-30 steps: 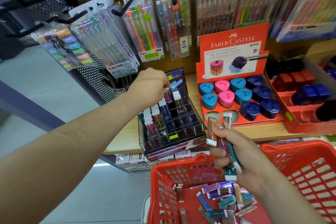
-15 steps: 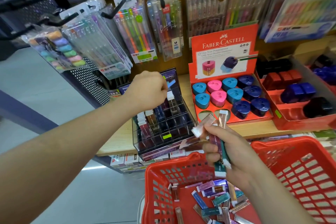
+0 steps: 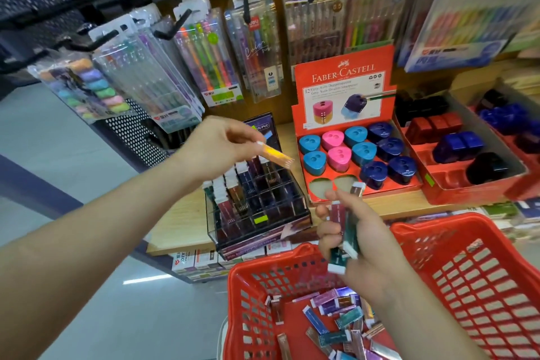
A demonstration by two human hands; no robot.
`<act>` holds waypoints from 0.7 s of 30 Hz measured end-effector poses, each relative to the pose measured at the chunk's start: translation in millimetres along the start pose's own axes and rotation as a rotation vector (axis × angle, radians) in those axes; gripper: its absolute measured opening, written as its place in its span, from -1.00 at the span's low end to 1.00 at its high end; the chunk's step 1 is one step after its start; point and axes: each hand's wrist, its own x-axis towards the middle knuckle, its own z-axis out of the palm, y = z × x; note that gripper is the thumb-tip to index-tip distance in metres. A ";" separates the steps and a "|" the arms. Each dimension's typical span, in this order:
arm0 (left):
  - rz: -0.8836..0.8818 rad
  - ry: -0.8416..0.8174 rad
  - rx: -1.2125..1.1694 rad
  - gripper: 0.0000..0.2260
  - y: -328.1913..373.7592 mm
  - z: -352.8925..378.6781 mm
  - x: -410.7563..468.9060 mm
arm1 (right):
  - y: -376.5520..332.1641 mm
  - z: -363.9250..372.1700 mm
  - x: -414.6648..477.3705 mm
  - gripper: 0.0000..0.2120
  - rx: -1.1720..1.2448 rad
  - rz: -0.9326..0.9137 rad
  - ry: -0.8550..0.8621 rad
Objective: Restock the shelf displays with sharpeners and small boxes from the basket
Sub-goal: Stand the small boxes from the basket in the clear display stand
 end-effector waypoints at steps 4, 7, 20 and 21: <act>0.061 0.134 0.271 -0.91 -17.5 -7.9 15.7 | -2.2 -5.9 -0.5 -0.83 0.127 0.015 -0.024; 0.136 0.138 0.454 -0.93 -26.6 0.3 20.8 | -2.2 -7.7 2.1 -0.74 0.165 0.018 -0.025; 0.338 0.081 0.738 -0.83 -22.9 16.5 35.6 | -5.0 -11.5 5.8 -0.69 -0.058 0.012 -0.002; 0.348 0.071 0.748 -0.83 -21.3 16.0 36.0 | -5.3 -10.9 5.4 -0.70 -0.066 0.013 0.004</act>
